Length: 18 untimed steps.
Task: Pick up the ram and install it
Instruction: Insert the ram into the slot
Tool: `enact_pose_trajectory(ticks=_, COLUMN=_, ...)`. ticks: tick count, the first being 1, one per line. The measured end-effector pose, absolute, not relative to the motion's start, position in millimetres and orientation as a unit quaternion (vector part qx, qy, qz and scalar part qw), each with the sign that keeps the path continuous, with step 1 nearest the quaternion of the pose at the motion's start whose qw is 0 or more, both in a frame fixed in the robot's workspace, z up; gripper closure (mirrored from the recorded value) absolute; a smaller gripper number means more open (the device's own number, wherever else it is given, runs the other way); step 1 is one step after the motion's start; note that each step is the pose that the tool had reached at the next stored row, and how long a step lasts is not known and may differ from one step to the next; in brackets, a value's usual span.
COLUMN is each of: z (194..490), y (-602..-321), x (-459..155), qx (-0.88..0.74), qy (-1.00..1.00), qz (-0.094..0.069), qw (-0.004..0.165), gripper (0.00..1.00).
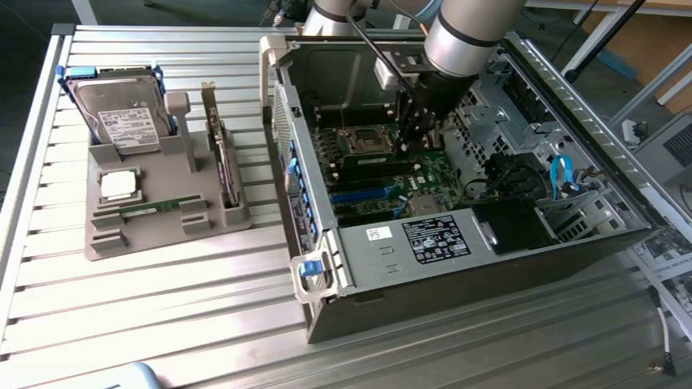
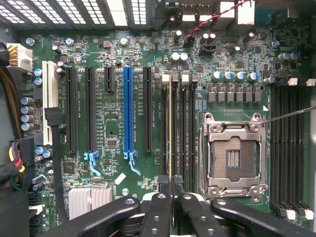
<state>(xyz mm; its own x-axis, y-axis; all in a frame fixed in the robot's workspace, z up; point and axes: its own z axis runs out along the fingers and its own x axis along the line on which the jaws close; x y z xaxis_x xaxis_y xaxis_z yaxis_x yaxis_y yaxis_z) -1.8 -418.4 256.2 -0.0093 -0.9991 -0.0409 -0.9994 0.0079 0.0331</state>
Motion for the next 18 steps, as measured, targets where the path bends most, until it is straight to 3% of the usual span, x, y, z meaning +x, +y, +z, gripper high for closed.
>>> enact_pose_trajectory(ticks=18, z=255.4, y=-418.5, x=1.3, qx=-0.700, qy=0.714, qz=0.026, qw=0.003, gripper=0.88)
